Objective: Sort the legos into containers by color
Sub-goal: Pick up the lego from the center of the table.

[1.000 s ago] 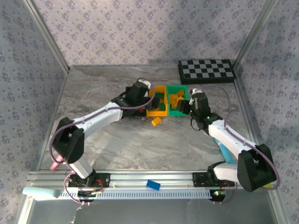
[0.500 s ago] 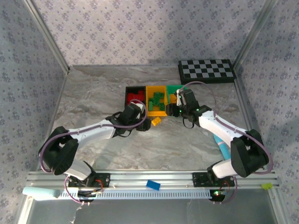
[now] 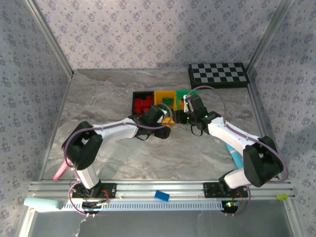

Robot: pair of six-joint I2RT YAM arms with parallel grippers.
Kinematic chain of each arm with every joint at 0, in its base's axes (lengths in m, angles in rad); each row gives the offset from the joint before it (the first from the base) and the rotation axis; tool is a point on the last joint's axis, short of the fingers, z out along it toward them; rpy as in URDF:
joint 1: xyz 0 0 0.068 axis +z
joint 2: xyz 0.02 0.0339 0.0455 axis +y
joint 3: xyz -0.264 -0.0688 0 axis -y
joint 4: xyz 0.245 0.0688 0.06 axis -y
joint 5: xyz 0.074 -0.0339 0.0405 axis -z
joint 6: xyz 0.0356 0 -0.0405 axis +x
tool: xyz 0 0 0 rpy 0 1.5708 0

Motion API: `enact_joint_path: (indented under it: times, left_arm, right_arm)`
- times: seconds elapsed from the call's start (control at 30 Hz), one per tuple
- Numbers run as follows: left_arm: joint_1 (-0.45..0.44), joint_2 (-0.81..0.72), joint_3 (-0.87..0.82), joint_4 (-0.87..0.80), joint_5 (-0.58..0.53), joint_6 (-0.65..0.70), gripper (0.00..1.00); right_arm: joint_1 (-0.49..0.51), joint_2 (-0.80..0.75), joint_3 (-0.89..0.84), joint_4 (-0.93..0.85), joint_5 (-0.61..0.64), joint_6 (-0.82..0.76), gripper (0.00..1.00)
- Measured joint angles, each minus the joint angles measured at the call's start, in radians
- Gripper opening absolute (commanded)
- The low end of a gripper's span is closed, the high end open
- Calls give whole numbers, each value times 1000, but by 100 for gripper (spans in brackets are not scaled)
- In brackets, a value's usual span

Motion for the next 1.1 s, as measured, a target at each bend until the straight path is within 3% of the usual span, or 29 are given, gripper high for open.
enact_joint_path:
  times: [0.37, 0.83, 1.1]
  left_arm:
    - [0, 124, 126, -108, 27, 134, 72]
    - [2, 243, 235, -169, 45, 196, 71]
    - [2, 256, 245, -181, 45, 220, 57]
  right_arm:
    - [-9, -46, -34, 3, 33, -15, 56]
    - [-40, -60, -69, 4, 37, -19, 56]
    - [-41, -60, -71, 4, 37, -19, 56]
